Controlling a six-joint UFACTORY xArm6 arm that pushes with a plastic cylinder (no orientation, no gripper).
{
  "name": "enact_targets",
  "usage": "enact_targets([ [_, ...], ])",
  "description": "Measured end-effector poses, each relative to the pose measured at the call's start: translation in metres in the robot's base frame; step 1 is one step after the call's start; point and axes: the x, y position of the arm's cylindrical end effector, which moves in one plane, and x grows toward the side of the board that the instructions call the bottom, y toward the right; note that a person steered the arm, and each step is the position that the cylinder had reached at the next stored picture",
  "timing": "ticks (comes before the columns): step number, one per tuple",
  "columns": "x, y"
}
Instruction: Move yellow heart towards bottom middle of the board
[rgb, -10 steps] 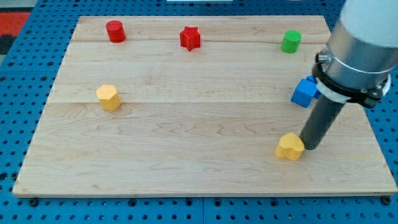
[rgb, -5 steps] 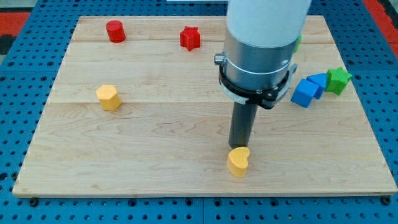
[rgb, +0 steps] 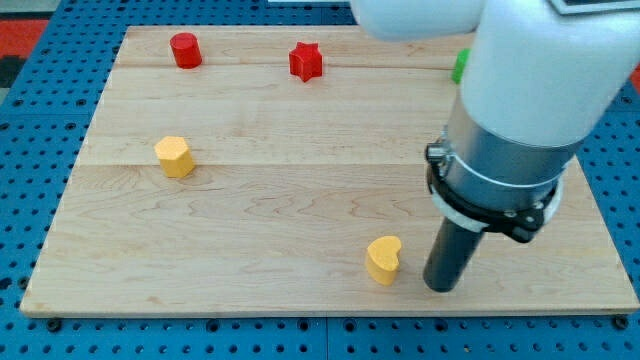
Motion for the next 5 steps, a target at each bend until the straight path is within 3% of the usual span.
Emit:
enact_targets([
  [5, -0.020, -0.131],
])
